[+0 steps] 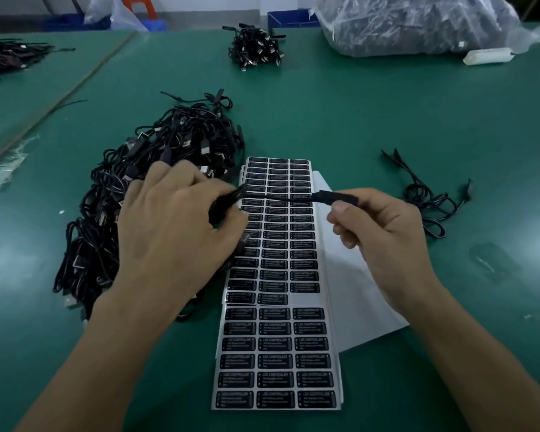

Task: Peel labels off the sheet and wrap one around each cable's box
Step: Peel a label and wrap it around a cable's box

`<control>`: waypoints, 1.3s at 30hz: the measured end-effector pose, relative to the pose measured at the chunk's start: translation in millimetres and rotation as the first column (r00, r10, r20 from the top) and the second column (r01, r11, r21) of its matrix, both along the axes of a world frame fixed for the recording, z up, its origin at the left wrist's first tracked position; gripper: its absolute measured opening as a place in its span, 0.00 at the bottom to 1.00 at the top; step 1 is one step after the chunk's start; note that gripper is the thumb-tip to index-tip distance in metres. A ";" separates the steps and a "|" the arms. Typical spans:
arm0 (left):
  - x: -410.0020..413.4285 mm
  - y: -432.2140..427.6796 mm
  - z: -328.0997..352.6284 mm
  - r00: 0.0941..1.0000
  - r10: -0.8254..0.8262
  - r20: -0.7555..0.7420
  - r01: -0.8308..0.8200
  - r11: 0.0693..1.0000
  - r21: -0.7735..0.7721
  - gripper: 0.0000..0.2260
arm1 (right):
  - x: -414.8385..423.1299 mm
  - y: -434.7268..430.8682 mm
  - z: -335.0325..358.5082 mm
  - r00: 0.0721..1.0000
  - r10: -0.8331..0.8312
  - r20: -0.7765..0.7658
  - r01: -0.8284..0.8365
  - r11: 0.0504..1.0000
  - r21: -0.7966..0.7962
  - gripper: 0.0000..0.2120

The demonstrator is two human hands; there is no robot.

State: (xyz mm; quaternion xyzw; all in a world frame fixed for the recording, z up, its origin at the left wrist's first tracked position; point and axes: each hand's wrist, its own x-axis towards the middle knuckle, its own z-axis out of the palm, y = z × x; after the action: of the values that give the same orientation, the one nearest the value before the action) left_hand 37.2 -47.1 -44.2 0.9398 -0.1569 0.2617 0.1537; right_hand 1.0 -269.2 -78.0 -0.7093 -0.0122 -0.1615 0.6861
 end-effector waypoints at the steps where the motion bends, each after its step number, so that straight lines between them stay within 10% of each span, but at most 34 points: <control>1: -1.2 -1.3 0.1 1.000 0.001 -0.006 -0.001 0.999 0.034 0.16 | 0.0 0.7 0.0 1.000 0.004 0.002 -0.004 1.000 -0.019 0.08; 10: -18.9 -35.4 -3.6 0.956 -0.283 0.077 0.272 0.953 0.133 0.15 | -4.1 5.9 6.5 0.978 0.194 0.078 -0.177 0.968 -0.179 0.11; 16: -18.6 -42.4 -16.1 0.951 -0.264 -0.161 0.262 0.964 -0.032 0.12 | -6.1 1.6 1.9 0.999 0.030 -0.044 -0.045 0.928 -0.370 0.02; 24: -13.0 -44.7 -31.5 0.918 -0.261 -0.299 0.168 0.938 -0.303 0.05 | -7.8 1.7 -2.0 0.952 -0.123 -0.280 -0.150 0.613 -0.776 0.39; 30: -12.9 -41.6 -34.5 0.933 -0.283 -0.222 0.234 0.947 -0.222 0.10 | -5.3 -2.8 -2.7 0.933 -0.116 -0.342 -0.104 0.821 -0.562 0.26; 37: -10.2 -44.8 -42.0 0.935 -0.254 -0.247 0.245 0.967 -0.068 0.12 | -10.4 -0.2 1.9 0.917 -0.269 -0.296 -0.017 0.714 -0.700 0.29; 39: -10.6 -44.3 -42.5 0.949 -0.242 -0.204 0.230 0.970 -0.078 0.12 | -10.2 -0.6 8.4 0.910 -0.225 -0.348 -0.014 0.823 -0.568 0.29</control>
State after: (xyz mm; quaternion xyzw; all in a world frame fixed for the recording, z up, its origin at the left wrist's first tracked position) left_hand 26.6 -91.4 -86.7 0.9323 -0.2439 0.1437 0.2249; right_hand -9.2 -269.8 -69.7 -0.8957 0.1218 -0.0408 0.4257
